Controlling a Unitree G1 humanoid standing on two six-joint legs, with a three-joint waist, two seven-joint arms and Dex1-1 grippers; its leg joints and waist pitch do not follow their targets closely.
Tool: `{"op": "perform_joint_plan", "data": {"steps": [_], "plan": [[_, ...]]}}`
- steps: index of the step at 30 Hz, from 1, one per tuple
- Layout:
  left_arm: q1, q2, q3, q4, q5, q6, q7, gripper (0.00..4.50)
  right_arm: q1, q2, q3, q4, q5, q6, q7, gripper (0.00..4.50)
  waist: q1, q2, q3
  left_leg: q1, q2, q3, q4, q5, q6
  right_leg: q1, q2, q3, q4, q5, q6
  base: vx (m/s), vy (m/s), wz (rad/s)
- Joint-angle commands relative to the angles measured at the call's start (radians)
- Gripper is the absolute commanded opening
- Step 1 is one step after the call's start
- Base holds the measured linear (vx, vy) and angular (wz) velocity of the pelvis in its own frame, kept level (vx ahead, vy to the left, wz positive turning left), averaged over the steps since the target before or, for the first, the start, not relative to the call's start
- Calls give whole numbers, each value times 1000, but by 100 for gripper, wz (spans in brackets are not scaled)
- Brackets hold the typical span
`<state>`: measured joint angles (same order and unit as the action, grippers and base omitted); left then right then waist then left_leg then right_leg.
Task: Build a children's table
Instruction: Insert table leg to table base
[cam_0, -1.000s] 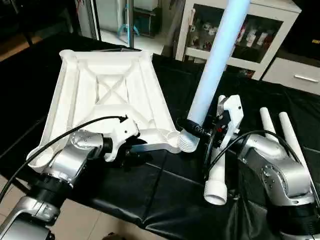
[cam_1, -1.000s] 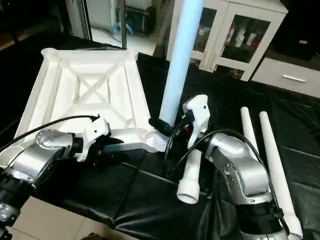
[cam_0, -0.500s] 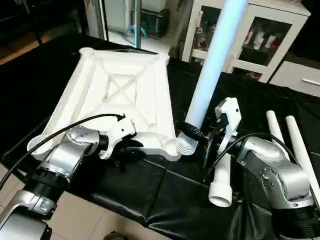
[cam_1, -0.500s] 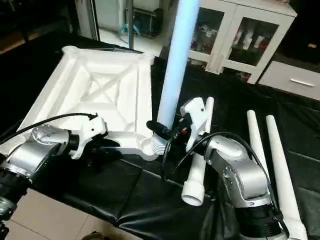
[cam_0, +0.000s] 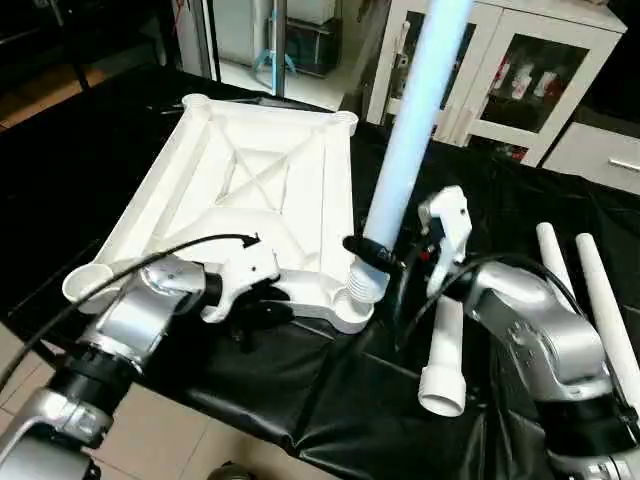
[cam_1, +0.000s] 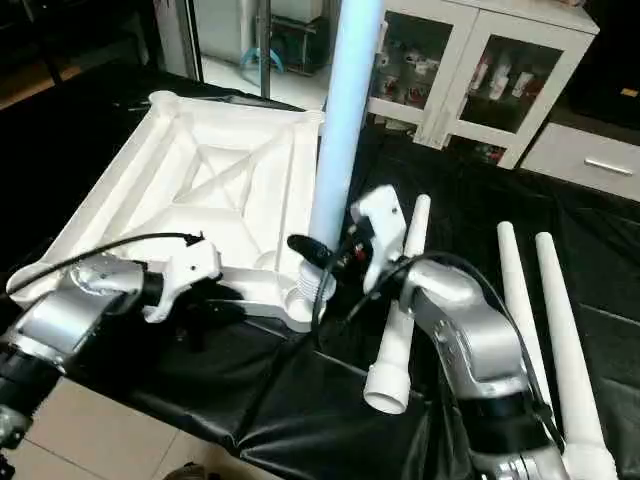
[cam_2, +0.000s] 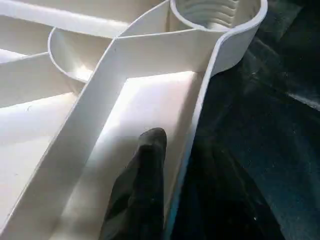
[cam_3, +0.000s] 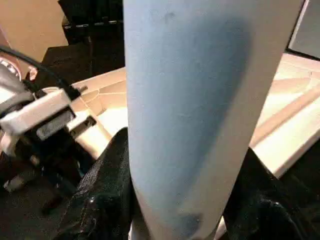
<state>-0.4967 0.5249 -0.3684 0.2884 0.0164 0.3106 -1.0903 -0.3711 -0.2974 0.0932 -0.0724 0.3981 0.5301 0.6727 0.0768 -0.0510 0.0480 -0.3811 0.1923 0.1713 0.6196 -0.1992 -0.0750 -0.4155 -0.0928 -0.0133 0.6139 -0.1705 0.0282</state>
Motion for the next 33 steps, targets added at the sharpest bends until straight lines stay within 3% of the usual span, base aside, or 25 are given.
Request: {"op": "perform_joint_plan", "data": {"steps": [1,5,8,10,15,16,19,23,29,33], "plan": [[31,-5,-44,-4,17,26,0,67,-21,-8,7,8,-2,7,6,182,-11,18,-63,24,23,2,-96,-201,-46,39,-24,15,-50,-117,-202,0,0,0],[31,2,-22,-31,27,36,20,65,-36,-10,6,18,-7,0,6,182,-13,21,-63,24,22,1,-97,-204,-49,39,-24,16,-51,-124,-198,0,0,0],[27,-21,22,-41,-13,43,40,135,-31,-5,-6,35,-7,-18,11,182,-19,24,-63,24,21,2,-95,-214,-51,37,-22,15,-53,-121,-205,0,0,0],[23,-6,18,-76,-28,68,2,141,-17,-14,-18,16,-2,-9,7,182,-20,30,-63,23,20,1,-96,-224,-51,39,-23,16,-53,-130,-207,0,0,0],[-11,-8,27,-64,-42,47,-23,181,6,-24,-28,-18,16,7,7,182,-23,30,-66,21,19,3,-91,-166,-34,43,-20,15,-48,-56,-224,0,0,0],[-21,-7,26,-61,-39,41,-36,181,18,-27,-34,-31,21,12,4,182,-22,38,-65,22,19,2,-92,-165,-35,43,-20,14,-47,-53,-225,0,0,0],[-27,4,12,-54,-34,19,-66,205,30,-30,-37,-44,25,15,5,182,-25,37,-64,23,19,2,-93,-191,-35,42,-19,14,-51,-77,-228,0,0,0],[-47,2,2,-10,-25,-23,-72,212,48,-38,-45,-66,31,22,3,182,-30,37,-62,22,19,2,-93,-215,-37,43,-20,16,-54,-112,-221,0,0,0],[-70,-1,-14,55,-14,-42,-108,212,70,-49,-56,-103,42,42,-3,182,-37,45,-63,22,19,1,-93,-210,-39,43,-19,15,-53,-98,-227,0,0,0],[-68,-13,-24,96,-7,-58,-106,212,76,-52,-57,-118,48,50,-11,182,-45,43,-64,21,18,2,-90,-199,-31,45,-19,15,-52,-75,-239,0,0,0]]}}
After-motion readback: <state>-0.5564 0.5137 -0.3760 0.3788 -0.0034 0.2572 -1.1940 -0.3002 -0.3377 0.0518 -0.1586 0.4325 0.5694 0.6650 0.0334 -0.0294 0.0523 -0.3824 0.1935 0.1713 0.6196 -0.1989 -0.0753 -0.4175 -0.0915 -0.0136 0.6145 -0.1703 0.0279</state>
